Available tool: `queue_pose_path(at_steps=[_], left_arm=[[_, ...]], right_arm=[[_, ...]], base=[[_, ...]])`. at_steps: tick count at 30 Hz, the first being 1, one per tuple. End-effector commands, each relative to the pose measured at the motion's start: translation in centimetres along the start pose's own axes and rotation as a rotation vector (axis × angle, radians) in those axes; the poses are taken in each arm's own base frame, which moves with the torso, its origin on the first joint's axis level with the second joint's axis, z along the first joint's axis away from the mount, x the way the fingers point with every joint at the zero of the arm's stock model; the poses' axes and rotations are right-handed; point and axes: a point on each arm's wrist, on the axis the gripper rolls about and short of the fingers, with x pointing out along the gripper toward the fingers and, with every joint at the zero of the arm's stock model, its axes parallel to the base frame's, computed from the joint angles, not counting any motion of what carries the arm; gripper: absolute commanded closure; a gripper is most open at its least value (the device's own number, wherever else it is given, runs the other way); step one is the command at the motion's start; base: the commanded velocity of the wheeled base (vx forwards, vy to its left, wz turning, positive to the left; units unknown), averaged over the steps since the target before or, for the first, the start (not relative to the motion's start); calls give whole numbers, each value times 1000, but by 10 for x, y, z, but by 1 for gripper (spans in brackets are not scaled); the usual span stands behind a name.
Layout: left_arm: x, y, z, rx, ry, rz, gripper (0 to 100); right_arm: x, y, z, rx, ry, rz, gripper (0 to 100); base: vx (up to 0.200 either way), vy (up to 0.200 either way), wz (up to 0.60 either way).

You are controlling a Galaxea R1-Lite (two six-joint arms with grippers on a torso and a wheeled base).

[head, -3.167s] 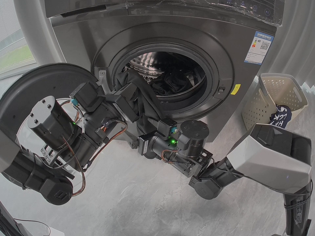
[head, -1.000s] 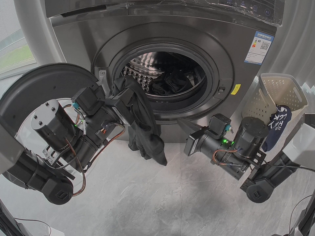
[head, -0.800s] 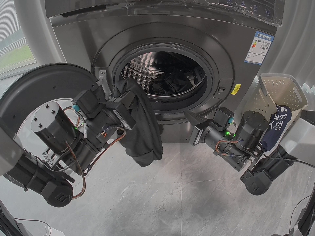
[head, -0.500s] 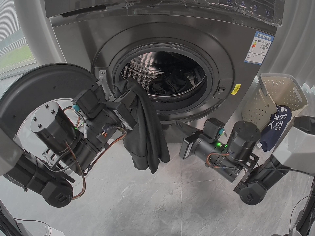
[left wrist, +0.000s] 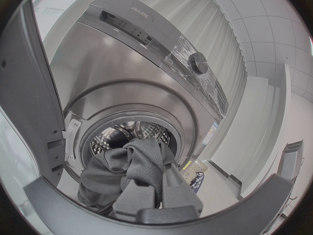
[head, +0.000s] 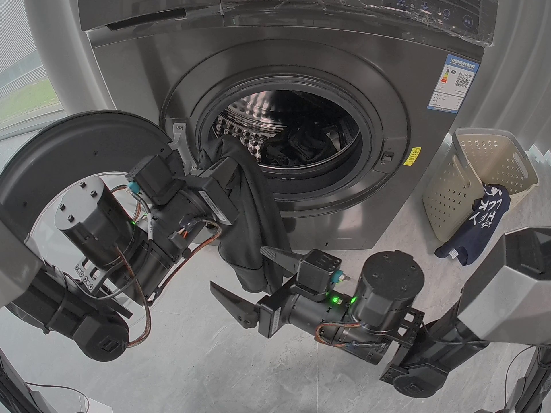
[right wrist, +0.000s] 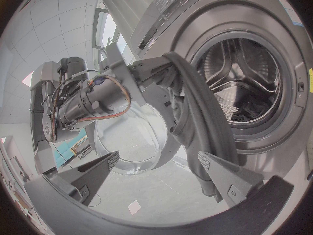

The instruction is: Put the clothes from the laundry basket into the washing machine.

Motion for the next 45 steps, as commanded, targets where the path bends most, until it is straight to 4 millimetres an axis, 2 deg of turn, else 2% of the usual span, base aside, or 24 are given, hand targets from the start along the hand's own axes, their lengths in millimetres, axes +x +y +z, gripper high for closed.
queue_pose_path(at_steps=[1, 6, 8, 15, 17, 20, 32, 45], left_arm=[[1, 0, 0, -1, -1, 0, 100], [1, 0, 0, -1, -1, 0, 100], [1, 0, 0, -1, -1, 0, 100], [1, 0, 1, -1, -6, 0, 100], [0, 0, 1, -1, -6, 0, 100], [0, -1, 2, -1, -8, 0, 100], [0, 0, 1, -1, -5, 0, 100], [0, 0, 1, 1, -3, 1, 100]], right_arm=[[16, 10, -11, 2, 13, 43, 0], [30, 11, -20, 5, 41, 47, 0], [44, 9, -25, 22, 45, 47, 0], [79, -6, -39, 34, 28, 25, 0], [83, -8, -40, 34, 23, 23, 0], [93, -21, -46, 27, 12, -11, 0], [93, -61, -36, 9, -14, -154, 0], [93, -81, -25, -3, -55, -232, 0]], base=[[0, 0, 0], [0, 0, 0], [0, 0, 0], [0, 0, 0], [0, 0, 0], [0, 0, 0], [0, 0, 0], [0, 0, 0]])
